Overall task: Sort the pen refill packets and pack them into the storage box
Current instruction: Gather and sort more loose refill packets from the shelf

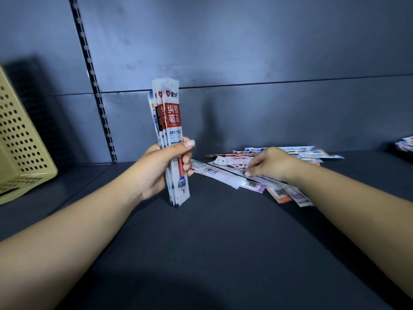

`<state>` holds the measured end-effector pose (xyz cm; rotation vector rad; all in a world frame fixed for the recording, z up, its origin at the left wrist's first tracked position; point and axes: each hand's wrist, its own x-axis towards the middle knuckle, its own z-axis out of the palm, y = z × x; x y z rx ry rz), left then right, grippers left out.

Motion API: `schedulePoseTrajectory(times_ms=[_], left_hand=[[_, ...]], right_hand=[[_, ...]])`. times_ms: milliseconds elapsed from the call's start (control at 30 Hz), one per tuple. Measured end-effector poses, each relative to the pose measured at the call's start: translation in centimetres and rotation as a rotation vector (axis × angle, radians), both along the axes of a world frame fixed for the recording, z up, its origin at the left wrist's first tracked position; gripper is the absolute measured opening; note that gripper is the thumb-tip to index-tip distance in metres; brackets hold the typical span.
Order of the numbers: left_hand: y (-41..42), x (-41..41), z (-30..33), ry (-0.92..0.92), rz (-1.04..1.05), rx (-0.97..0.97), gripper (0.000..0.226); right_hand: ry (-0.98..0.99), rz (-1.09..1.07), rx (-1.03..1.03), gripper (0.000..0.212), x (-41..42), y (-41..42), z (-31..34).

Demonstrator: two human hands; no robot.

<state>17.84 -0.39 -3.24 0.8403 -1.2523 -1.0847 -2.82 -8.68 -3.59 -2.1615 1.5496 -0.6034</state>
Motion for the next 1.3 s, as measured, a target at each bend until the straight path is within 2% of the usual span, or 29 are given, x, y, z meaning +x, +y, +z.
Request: schedulePoseTrajectory(times_ms=[67,133,167,233,300,333,400,533,633,733,800,933,1000,1133,1233,1300], left_hand=[[0.1,-0.1,0.0,-0.009,-0.004,0.018,0.006],[0.1,-0.2,0.0,-0.011,0.002,0.048,0.01],[0.2,-0.3,0.0,-0.009,0.006,0.065,0.014],[0.1,-0.6,0.0,-0.003,0.028,0.096,0.022],[0.1,-0.8,-0.1,-0.002,0.057,0.112,0.027],[0.2,-1.0,-0.1,0.0,0.064,0.117,0.026],[0.5,-1.2,-0.2,-0.001,0.062,0.129,0.023],[0.8,-1.7,-0.2,-0.036,0.016,0.139,0.036],[1.3,-2.6,0.0,-0.06,-0.038,0.111,0.034],[1.8,-3.6,0.1,-0.046,-0.078,0.075,0.026],[2.0,-4.0,0.1,-0.035,-0.078,0.061,0.028],[1.9,-3.8,0.3,-0.076,-0.06,0.033,0.036],[2.0,-3.8,0.4,-0.08,-0.088,0.025,0.032],[2.1,-3.8,0.3,-0.104,-0.125,0.052,0.025],[1.7,-2.7,0.7,-0.046,-0.13,0.064,0.031],[1.5,-1.7,1.0,0.007,-0.099,0.021,0.035]], right_hand=[[-0.017,-0.029,-0.022,0.021,0.0,0.1,0.2],[-0.029,-0.091,-0.155,0.021,0.0,0.5,0.7],[-0.119,-0.116,-0.224,0.021,0.1,0.7,1.2],[-0.469,-0.099,-0.225,0.015,0.6,1.6,2.0],[-0.89,-0.002,-0.084,0.009,1.5,3.1,2.8],[-1.032,0.047,-0.018,0.014,2.0,3.8,3.0],[-1.146,0.109,0.026,0.019,3.1,5.1,3.1],[-1.166,0.134,-0.068,0.014,4.6,6.7,2.9],[-1.192,0.156,-0.077,0.012,5.0,7.0,2.8],[-1.254,0.167,0.015,0.009,5.3,7.1,2.8],[-1.299,0.18,0.084,0.01,5.5,7.3,2.7],[-1.282,0.246,0.098,0.011,5.5,7.3,2.9],[-1.28,0.285,0.147,0.011,5.3,7.4,3.1],[-1.18,0.357,0.293,0.029,4.8,7.3,3.2],[-1.022,0.329,0.182,0.031,4.1,6.4,3.5],[-0.811,0.275,0.047,0.025,3.2,5.4,3.4]])
